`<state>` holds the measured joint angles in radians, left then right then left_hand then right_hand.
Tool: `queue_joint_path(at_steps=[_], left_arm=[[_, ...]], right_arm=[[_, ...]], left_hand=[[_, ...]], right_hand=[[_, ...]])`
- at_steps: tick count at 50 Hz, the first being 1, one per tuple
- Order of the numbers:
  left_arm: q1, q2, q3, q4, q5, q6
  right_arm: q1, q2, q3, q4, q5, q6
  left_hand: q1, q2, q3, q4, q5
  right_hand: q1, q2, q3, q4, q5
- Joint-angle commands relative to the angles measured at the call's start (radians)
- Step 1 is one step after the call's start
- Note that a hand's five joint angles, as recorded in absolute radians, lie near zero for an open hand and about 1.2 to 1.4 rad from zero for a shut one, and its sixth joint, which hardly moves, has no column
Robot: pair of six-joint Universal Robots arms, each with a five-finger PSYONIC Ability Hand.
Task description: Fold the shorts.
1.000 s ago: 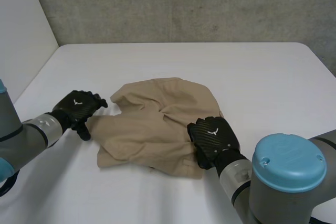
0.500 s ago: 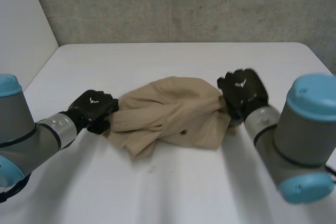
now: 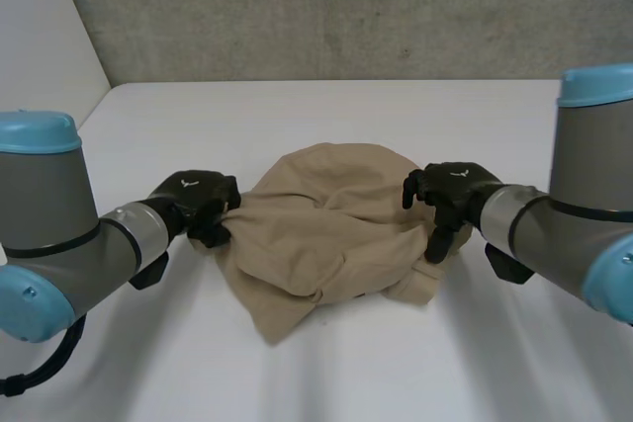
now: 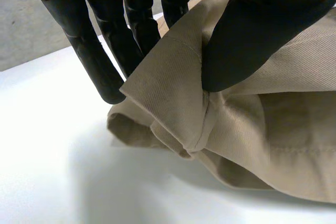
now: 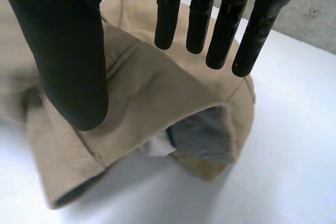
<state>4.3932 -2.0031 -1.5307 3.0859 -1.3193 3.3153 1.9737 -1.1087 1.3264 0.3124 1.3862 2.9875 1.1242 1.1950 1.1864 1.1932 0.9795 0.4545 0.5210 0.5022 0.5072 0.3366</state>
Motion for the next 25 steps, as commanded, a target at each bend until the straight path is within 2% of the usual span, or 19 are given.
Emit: queue_joint_path(at_steps=[1, 6, 9, 13, 16, 18, 20, 21, 22, 25], left_arm=[[0.000, 0.000, -0.006, 0.002, -0.005, 0.001], [-0.005, 0.000, -0.008, 0.002, -0.005, 0.001], [-0.005, -0.002, 0.000, 0.002, -0.006, 0.009], [-0.006, -0.026, 0.059, 0.008, -0.012, 0.030], [-0.009, -0.045, 0.165, 0.008, -0.031, 0.064], [-0.017, -0.048, 0.312, 0.008, -0.087, 0.087], [-0.031, -0.045, 0.416, 0.014, -0.138, 0.092], [-0.049, -0.042, 0.519, 0.031, -0.191, 0.090], [-0.057, -0.042, 0.574, 0.048, -0.218, 0.086], [-0.077, -0.028, 0.714, 0.162, -0.282, 0.081]], right_arm=[[-0.024, -0.045, 0.100, -0.010, -0.036, 0.015], [-0.030, -0.027, 0.137, -0.021, -0.035, 0.011], [-0.027, 0.003, 0.129, -0.041, -0.042, -0.008], [-0.018, 0.012, 0.056, -0.105, -0.033, -0.131], [-0.015, 0.012, -0.067, -0.165, -0.021, -0.290], [-0.013, 0.010, -0.139, -0.209, 0.010, -0.359], [-0.012, 0.010, -0.258, -0.326, 0.080, -0.421], [-0.012, 0.010, -0.294, -0.376, 0.105, -0.432], [-0.012, 0.007, -0.349, -0.486, 0.138, -0.450], [-0.004, -0.013, -0.383, -0.674, 0.155, -0.453]], left_hand=[[0.272, 0.201, 0.210, 0.203, 0.242], [0.272, 0.201, 0.210, 0.203, 0.242], [0.272, 0.201, 0.210, 0.203, 0.242], [0.272, 0.201, 0.210, 0.203, 0.242], [0.272, 0.201, 0.210, 0.203, 0.242], [0.272, 0.201, 0.210, 0.203, 0.242], [0.272, 0.201, 0.210, 0.203, 0.242], [0.272, 0.201, 0.210, 0.203, 0.242], [0.272, 0.201, 0.210, 0.203, 0.242], [0.272, 0.201, 0.210, 0.203, 0.242]], right_hand=[[0.065, -0.002, 0.017, 0.012, 0.008], [0.141, 0.074, 0.093, 0.088, 0.084], [0.908, 0.842, 0.860, 0.855, 0.851], [0.942, 0.875, 0.894, 0.889, 0.885], [0.942, 0.875, 0.894, 0.889, 0.885], [0.942, 0.875, 0.894, 0.889, 0.885], [0.942, 0.875, 0.894, 0.889, 0.885], [0.942, 0.875, 0.894, 0.889, 0.885], [0.942, 0.875, 0.894, 0.889, 0.885], [0.942, 0.875, 0.894, 0.889, 0.885]])
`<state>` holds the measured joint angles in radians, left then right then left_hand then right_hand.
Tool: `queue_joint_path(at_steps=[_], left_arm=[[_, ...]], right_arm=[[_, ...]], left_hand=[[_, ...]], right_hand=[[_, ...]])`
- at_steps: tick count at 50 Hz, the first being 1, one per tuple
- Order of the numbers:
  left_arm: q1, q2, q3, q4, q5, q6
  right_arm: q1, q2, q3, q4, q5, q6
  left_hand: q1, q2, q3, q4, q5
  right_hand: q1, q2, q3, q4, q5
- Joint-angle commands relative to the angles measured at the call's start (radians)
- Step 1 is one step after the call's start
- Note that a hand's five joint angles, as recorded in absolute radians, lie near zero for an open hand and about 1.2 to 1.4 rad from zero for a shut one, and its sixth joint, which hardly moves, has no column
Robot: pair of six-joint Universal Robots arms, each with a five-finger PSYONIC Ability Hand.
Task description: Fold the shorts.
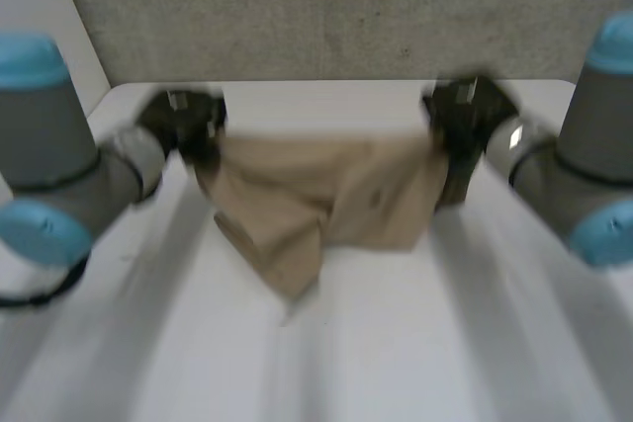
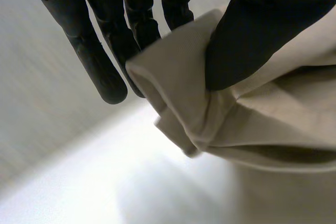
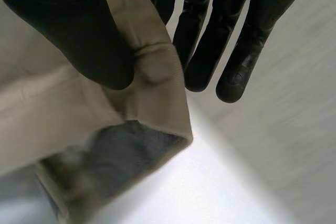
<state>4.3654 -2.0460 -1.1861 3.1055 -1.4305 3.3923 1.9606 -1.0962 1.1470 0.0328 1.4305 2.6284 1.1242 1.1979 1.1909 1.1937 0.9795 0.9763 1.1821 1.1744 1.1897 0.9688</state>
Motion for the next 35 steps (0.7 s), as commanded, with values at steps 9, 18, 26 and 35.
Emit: queue_joint_path(at_steps=[9, 18, 26, 35], left_arm=[[-0.047, 0.139, 0.298, 0.331, -0.186, -0.019], [-0.038, 0.133, -0.065, 0.340, -0.174, -0.016], [-0.043, 0.037, -0.364, 0.343, -0.140, -0.013], [-0.047, -0.013, -0.489, 0.312, -0.133, -0.015]], right_arm=[[0.015, -0.083, -0.110, -0.706, 0.084, -0.083], [0.014, -0.044, 0.100, -0.539, 0.038, -0.087], [0.012, 0.032, 0.345, -0.387, 0.030, -0.099], [0.009, 0.021, 0.500, -0.304, 0.036, -0.077]], left_hand=[[0.272, 0.198, 0.205, 0.203, 0.242], [0.272, 0.198, 0.205, 0.203, 0.242], [0.272, 0.198, 0.205, 0.203, 0.242], [-0.216, -0.290, -0.283, -0.286, -0.246]], right_hand=[[0.420, 0.214, 0.222, 0.207, 0.253], [0.420, 0.214, 0.222, 0.207, 0.253], [0.420, 0.214, 0.222, 0.207, 0.253], [0.420, 0.214, 0.222, 0.207, 0.253]])
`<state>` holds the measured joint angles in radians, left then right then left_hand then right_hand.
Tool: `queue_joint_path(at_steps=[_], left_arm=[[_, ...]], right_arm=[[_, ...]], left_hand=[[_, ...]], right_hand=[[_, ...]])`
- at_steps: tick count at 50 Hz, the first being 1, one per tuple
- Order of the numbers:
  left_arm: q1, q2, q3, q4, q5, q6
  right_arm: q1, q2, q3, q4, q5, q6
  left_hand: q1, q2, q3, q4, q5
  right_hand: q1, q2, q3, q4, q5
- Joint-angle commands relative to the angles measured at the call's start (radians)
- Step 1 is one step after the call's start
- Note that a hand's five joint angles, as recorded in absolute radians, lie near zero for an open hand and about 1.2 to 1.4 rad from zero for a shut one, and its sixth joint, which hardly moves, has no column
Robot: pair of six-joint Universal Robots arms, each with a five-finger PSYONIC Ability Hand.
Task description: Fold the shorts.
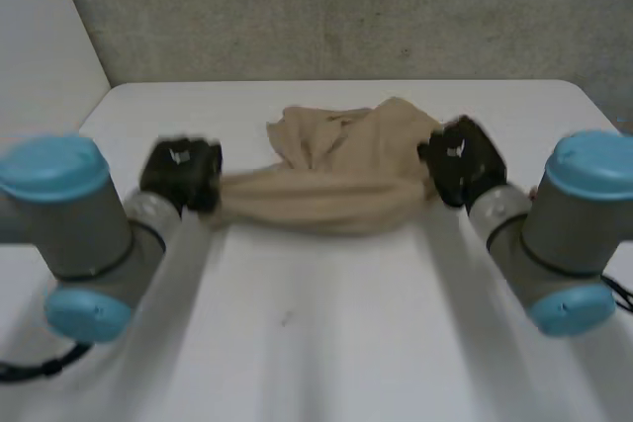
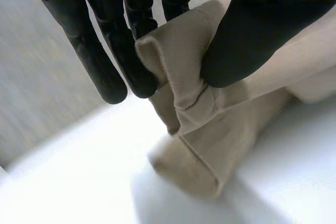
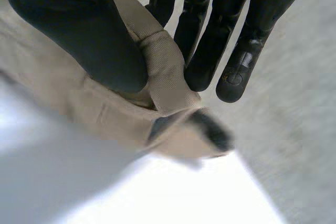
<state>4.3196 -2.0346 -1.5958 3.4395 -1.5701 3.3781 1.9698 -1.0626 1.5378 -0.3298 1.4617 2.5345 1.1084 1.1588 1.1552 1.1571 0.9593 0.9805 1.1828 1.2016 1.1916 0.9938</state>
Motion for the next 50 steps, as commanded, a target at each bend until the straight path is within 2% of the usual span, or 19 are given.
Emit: queue_joint_path(at_steps=[1, 5, 7, 12, 15, 19, 22, 26, 29, 36, 39, 45, 50], left_arm=[[-0.001, -0.010, -0.085, -0.029, 0.015, 0.001], [0.003, 0.060, -0.099, -0.072, 0.038, 0.003], [0.005, 0.083, -0.111, -0.094, 0.048, 0.003], [0.009, 0.165, -0.177, -0.131, 0.082, 0.004], [0.011, 0.220, -0.228, -0.137, 0.130, 0.006], [0.000, 0.261, -0.282, -0.146, 0.200, 0.018], [-0.001, 0.275, -0.315, -0.155, 0.229, 0.037], [0.000, 0.272, -0.334, -0.175, 0.229, 0.060], [0.002, 0.266, -0.339, -0.178, 0.223, 0.069], [0.011, 0.212, -0.329, -0.146, 0.217, 0.070], [0.017, 0.186, -0.322, -0.125, 0.193, 0.070], [0.052, 0.142, -0.306, -0.039, 0.088, 0.070], [0.068, 0.119, -0.297, 0.001, 0.076, 0.070]], right_arm=[[0.000, -0.016, 0.117, 0.063, 0.005, 0.017], [0.003, -0.045, 0.148, 0.090, 0.005, 0.036], [0.001, -0.066, 0.163, 0.110, 0.005, 0.082], [-0.005, -0.089, 0.177, 0.133, 0.000, 0.214], [-0.009, -0.091, 0.179, 0.135, -0.001, 0.288], [-0.009, -0.093, 0.170, 0.135, -0.001, 0.322], [-0.009, -0.093, 0.169, 0.135, -0.003, 0.325], [-0.014, -0.093, 0.163, 0.135, 0.000, 0.328], [-0.020, -0.093, 0.162, 0.135, 0.000, 0.326], [-0.026, -0.093, 0.168, 0.136, -0.003, 0.323], [-0.025, -0.092, 0.171, 0.136, -0.007, 0.319], [-0.022, -0.089, 0.176, 0.135, -0.011, 0.316], [-0.019, -0.089, 0.177, 0.135, -0.024, 0.316]], left_hand=[[-0.519, -0.569, -0.566, -0.567, -0.544], [-0.853, -0.903, -0.900, -0.901, -0.878], [-0.912, -0.963, -0.959, -0.961, -0.938], [-0.904, -0.954, -0.951, -0.952, -0.929], [-0.839, -0.890, -0.886, -0.888, -0.865], [-0.778, -0.828, -0.825, -0.826, -0.803], [-0.640, -0.690, -0.687, -0.689, -0.665], [-0.423, -0.473, -0.469, -0.471, -0.448], [-0.358, -0.408, -0.405, -0.406, -0.383], [-0.393, -0.443, -0.440, -0.441, -0.418], [-0.445, -0.496, -0.492, -0.494, -0.471], [-0.510, -0.561, -0.557, -0.559, -0.536], [-0.513, -0.564, -0.560, -0.562, -0.539]], right_hand=[[0.416, 0.213, 0.195, 0.205, 0.228], [0.416, 0.213, 0.195, 0.205, 0.228], [0.416, 0.213, 0.195, 0.205, 0.228], [0.416, 0.213, 0.195, 0.205, 0.228], [0.416, 0.213, 0.195, 0.205, 0.228], [0.416, 0.213, 0.195, 0.205, 0.228], [0.416, 0.213, 0.195, 0.205, 0.228], [0.416, 0.213, 0.195, 0.205, 0.228], [0.416, 0.213, 0.195, 0.205, 0.228], [0.416, 0.213, 0.195, 0.205, 0.228], [0.416, 0.213, 0.195, 0.205, 0.228], [0.416, 0.213, 0.195, 0.205, 0.228], [0.416, 0.213, 0.195, 0.205, 0.228]])
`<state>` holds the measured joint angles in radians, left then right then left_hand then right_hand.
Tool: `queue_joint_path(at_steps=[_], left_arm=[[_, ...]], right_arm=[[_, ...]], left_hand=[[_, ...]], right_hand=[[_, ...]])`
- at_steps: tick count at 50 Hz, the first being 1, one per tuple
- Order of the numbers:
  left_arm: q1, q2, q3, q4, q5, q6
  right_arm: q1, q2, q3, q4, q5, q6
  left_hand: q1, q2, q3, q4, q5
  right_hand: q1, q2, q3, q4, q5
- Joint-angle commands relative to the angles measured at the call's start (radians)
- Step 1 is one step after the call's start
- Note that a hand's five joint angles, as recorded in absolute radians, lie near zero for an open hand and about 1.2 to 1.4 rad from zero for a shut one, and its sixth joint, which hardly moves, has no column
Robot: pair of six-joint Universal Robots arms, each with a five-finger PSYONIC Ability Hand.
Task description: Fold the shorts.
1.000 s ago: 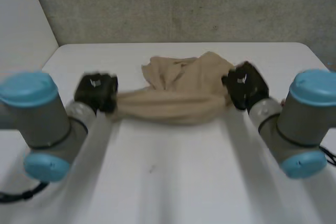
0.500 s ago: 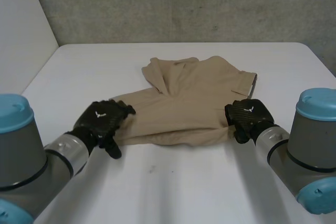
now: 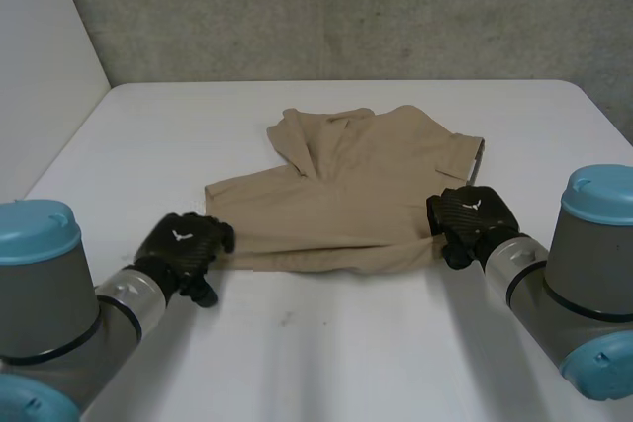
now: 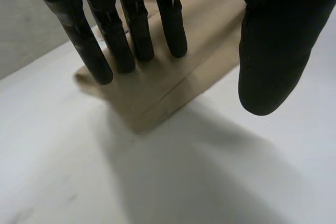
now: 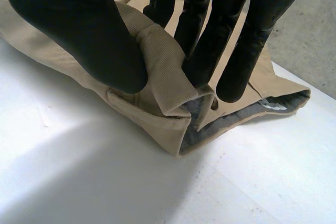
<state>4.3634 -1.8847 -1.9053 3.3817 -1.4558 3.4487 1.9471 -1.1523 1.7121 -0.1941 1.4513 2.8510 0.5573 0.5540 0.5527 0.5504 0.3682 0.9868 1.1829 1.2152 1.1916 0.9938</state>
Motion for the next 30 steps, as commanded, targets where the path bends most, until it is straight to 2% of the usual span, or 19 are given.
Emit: queue_joint_path(at_steps=[1, 13, 30], left_arm=[[0.025, -0.033, 0.014, 0.061, -0.038, 0.000], [0.035, -0.085, 0.049, 0.151, -0.037, -0.002], [0.025, -0.261, 0.222, 0.159, -0.032, 0.000]], right_arm=[[0.004, 0.000, 0.004, -0.001, -0.015, -0.002], [0.004, 0.011, 0.001, -0.002, -0.035, -0.005], [0.006, 0.014, -0.002, -0.002, -0.035, -0.005]], left_hand=[[0.038, 0.041, 0.042, 0.045, 0.052], [0.076, 0.079, 0.081, 0.083, 0.091], [0.141, 0.144, 0.145, 0.147, 0.155]], right_hand=[[0.409, 0.213, 0.181, 0.205, 0.228], [0.409, 0.213, 0.181, 0.205, 0.228], [0.409, 0.213, 0.181, 0.205, 0.228]])
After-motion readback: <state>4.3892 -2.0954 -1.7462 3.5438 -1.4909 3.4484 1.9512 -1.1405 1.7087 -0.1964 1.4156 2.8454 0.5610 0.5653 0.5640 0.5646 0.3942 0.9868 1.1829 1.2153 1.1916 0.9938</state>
